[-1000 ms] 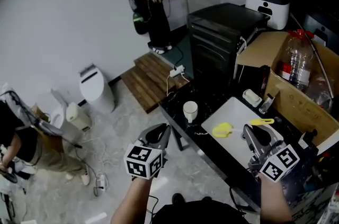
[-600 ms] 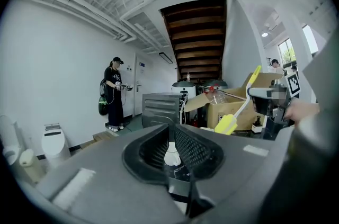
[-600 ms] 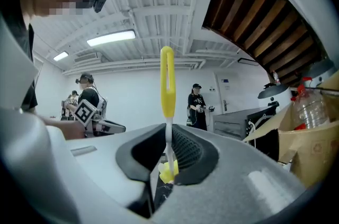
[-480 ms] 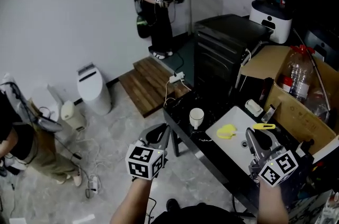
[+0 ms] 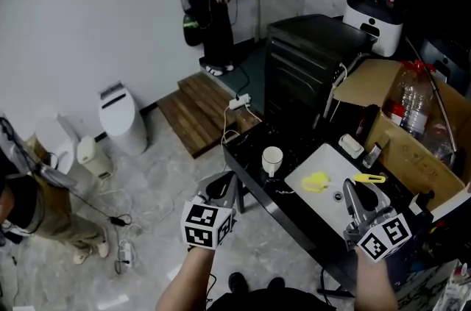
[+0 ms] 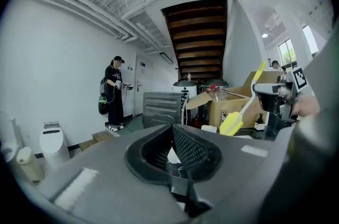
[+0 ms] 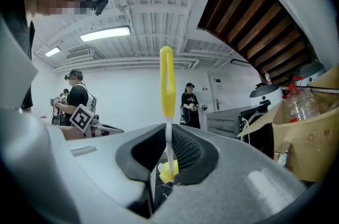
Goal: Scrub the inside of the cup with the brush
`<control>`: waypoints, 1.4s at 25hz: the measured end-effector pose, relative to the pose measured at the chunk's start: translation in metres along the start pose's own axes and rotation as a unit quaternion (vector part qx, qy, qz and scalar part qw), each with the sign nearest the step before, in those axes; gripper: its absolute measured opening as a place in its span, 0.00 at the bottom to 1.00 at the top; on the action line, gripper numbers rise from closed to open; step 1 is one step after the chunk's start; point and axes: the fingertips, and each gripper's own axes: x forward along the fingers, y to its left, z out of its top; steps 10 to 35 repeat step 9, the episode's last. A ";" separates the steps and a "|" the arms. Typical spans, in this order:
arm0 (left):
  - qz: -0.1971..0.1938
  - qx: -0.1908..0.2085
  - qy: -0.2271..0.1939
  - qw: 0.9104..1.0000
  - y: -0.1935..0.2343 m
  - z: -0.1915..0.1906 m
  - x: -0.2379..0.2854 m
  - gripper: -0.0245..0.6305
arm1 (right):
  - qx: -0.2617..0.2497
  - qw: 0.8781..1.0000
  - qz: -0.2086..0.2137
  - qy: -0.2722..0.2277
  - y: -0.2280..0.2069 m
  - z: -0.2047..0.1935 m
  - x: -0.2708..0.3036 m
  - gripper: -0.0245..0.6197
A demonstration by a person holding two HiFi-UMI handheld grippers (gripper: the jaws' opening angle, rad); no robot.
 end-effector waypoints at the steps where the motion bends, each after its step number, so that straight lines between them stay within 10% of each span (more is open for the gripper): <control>1: -0.001 0.001 0.000 1.000 0.001 0.001 0.000 0.06 | 0.000 1.000 -0.001 0.001 0.000 0.000 0.001 0.10; 35: 0.000 0.010 0.001 1.000 0.015 0.001 0.002 0.06 | -0.005 1.000 0.004 -0.003 0.008 0.001 0.016 0.10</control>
